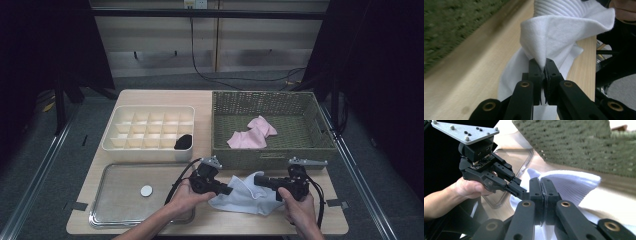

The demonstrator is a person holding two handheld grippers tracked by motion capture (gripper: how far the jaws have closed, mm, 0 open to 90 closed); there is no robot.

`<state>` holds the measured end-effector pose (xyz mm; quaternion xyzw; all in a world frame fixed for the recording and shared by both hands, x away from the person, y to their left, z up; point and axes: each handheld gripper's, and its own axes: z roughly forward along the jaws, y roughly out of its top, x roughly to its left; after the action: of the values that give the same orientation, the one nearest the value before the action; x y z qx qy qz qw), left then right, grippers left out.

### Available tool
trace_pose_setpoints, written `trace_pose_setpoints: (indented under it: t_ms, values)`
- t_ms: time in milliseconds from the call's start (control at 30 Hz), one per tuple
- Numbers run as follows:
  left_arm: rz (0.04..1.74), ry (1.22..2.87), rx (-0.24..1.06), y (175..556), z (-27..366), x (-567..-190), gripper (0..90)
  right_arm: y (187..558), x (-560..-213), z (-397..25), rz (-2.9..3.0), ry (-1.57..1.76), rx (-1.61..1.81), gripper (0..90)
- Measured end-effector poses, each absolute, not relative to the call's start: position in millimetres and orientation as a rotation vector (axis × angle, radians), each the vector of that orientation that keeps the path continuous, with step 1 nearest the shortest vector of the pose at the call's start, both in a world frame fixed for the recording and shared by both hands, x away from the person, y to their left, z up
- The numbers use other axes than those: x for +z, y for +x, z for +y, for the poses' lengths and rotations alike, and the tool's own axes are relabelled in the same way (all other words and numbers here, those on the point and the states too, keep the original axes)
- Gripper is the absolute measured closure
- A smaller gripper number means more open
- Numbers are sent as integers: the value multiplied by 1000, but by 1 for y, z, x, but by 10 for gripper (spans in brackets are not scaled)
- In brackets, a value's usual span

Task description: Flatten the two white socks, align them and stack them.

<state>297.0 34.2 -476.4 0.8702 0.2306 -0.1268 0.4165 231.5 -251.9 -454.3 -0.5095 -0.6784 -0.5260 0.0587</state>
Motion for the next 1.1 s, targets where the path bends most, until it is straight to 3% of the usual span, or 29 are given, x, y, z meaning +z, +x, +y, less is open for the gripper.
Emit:
trace_pose_setpoints:
  t_ms: [267, 533, 700, 800, 1100]
  values:
    - [561, 2127, -168, 299, 46, -460, 863, 223, -442, -263, -2092, -1596, -1656, 881]
    - [473, 2226, -216, 284, 36, -477, 847, 202, -483, -269, -2124, -1698, -1421, 875]
    - [458, 2235, -232, 280, 41, -475, 781, 195, -491, -278, -2141, -1755, -1305, 812]
    - [469, 2229, -247, 281, 45, -474, 720, 190, -489, -283, -2123, -1774, -1324, 741]
    - [497, 2227, -297, 280, 53, -476, 650, 205, -460, -267, -2167, -1663, -1510, 708]
